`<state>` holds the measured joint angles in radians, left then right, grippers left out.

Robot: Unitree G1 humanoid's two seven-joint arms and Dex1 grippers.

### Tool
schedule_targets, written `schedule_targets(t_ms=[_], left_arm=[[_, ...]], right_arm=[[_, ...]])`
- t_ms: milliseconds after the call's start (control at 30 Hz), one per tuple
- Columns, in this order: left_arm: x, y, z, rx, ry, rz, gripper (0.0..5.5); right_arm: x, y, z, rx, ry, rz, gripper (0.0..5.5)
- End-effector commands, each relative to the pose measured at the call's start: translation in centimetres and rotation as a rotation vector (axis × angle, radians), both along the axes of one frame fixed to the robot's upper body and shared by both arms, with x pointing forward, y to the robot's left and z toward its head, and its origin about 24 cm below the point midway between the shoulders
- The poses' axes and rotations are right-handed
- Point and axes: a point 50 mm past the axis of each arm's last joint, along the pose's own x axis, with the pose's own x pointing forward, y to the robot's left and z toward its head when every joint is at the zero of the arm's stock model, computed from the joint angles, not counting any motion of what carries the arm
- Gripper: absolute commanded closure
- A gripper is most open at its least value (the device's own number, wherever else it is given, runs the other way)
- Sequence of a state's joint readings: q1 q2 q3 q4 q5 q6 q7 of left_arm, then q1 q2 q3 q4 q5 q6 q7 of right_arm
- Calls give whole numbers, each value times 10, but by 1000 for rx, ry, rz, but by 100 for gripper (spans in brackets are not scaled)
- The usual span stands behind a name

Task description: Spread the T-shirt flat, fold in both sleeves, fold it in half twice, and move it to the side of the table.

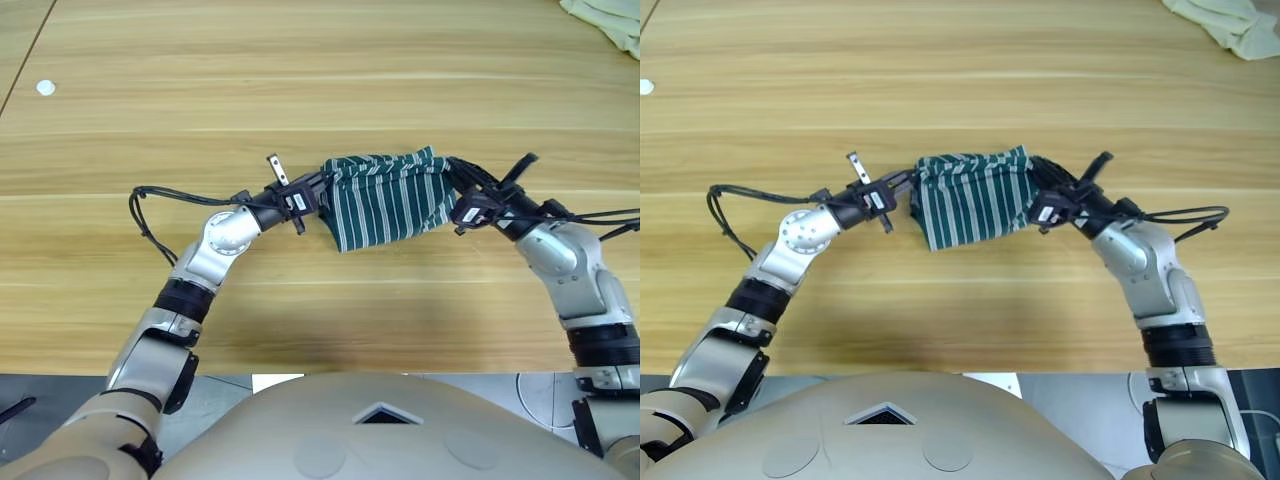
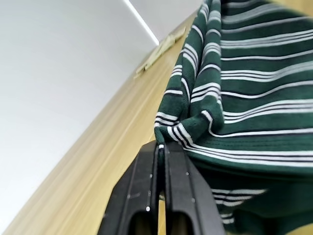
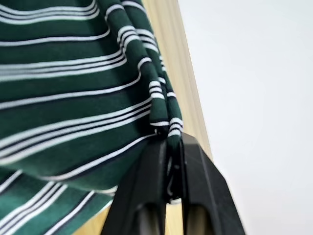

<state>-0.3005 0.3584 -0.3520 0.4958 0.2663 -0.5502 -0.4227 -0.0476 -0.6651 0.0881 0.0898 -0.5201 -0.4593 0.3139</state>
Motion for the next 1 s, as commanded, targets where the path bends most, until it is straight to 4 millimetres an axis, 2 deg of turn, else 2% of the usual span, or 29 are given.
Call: schedule_targets(t_ms=[33, 67, 100, 133, 333, 533, 600, 667, 767, 833, 900, 1000], left_arm=[[12, 0, -9, 32, 5, 46, 550], [13, 0, -12, 33, 9, 58, 550], [14, 0, -14, 31, 13, 70, 523], [16, 0, -16, 28, 18, 82, 512], [26, -2, -19, -16, 23, 151, 398], [40, 2, -16, -52, 19, 240, 298], [44, 6, -10, -84, -14, 276, 269], [49, 7, 2, -124, -91, 304, 238], [51, -9, 22, -199, -180, 229, 238], [53, -23, 34, -228, -226, 166, 238], [56, -38, 45, -244, -264, 116, 238], [53, -66, 48, -230, -270, 16, 238]], right_arm=[[18, 2, -6, -1, -6, -32, 532], [22, 3, -7, 0, -4, -35, 532], [26, 4, -9, 0, -3, -38, 532], [30, 4, -12, 1, -4, -43, 497], [49, 7, -22, 10, -18, -101, 375], [73, 28, -27, 63, -21, -103, 263], [84, 31, -21, 119, -59, -138, 230], [89, 28, -7, 253, -137, -182, 196], [79, 12, 12, 530, -247, -248, 196], [65, -2, 18, 633, -286, -276, 196], [50, -15, 18, 632, -300, -280, 196], [27, -26, 13, 550, -265, -258, 196]])
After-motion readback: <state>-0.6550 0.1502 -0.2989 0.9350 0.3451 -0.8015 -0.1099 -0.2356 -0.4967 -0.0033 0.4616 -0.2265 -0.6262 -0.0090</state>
